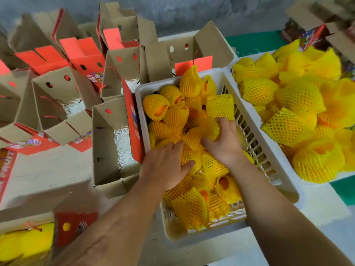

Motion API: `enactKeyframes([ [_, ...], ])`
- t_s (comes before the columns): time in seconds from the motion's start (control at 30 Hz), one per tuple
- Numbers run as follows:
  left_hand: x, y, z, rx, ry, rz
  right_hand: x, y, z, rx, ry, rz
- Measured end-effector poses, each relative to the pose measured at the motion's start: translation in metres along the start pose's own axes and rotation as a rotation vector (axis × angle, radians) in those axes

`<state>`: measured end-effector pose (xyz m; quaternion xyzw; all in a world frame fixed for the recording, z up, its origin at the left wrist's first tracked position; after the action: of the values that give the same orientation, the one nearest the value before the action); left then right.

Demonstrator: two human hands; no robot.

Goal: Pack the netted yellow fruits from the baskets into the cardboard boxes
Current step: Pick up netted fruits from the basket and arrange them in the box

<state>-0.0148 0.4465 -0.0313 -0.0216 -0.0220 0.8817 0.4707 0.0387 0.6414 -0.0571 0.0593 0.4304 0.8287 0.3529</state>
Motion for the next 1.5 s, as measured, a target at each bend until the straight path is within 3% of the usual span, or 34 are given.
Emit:
enactKeyframes([
  [0.1, 0.000, 0.002, 0.004, -0.103, -0.019, 0.040, -0.008, 0.015, -0.007, 0.374, 0.298, -0.080],
  [0.23, -0.004, 0.005, 0.006, -0.180, -0.013, 0.080, -0.027, 0.024, -0.040, 0.573, 0.716, -0.087],
  [0.43, -0.006, 0.007, 0.014, -0.457, -0.021, 0.077, -0.022, 0.025, -0.028, 0.899, 0.718, -0.223],
  [0.53, -0.006, 0.008, 0.017, -0.431, -0.046, 0.093, -0.023, 0.024, -0.030, 0.844, 0.799, -0.239],
  [0.67, -0.004, 0.007, 0.017, -0.323, -0.085, 0.110, -0.025, 0.031, -0.032, 1.121, 0.923, -0.349],
  [0.93, -0.005, 0.008, 0.016, -0.328, -0.181, 0.120, -0.037, 0.041, -0.041, 1.232, 0.871, -0.438],
  [1.03, -0.006, 0.008, 0.018, -0.368, -0.205, 0.108, -0.041, 0.039, -0.044, 1.338, 0.832, -0.563],
  [1.2, -0.007, 0.006, 0.021, -0.288, -0.213, 0.074, -0.019, 0.044, -0.053, 1.072, 0.686, -0.793],
  [1.33, -0.006, 0.006, 0.018, -0.274, -0.176, 0.053, 0.028, 0.074, -0.059, 0.427, 0.435, -0.579],
  [1.5, -0.004, 0.009, 0.014, -0.266, -0.167, 0.073, 0.038, 0.091, -0.068, 0.258, 0.385, -0.427],
])
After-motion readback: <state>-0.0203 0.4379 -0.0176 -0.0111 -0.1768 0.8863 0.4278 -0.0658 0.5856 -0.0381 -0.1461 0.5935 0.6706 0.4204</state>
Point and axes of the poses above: each hand's wrist, its own x-axis towards the middle knuckle, its own z-axis out of the back of the hand, y = z × x, the point moved 4 cm from there along x, towards the middle knuckle, and after that the axes turned 8 degrees about -z, right-handed, at the moved point
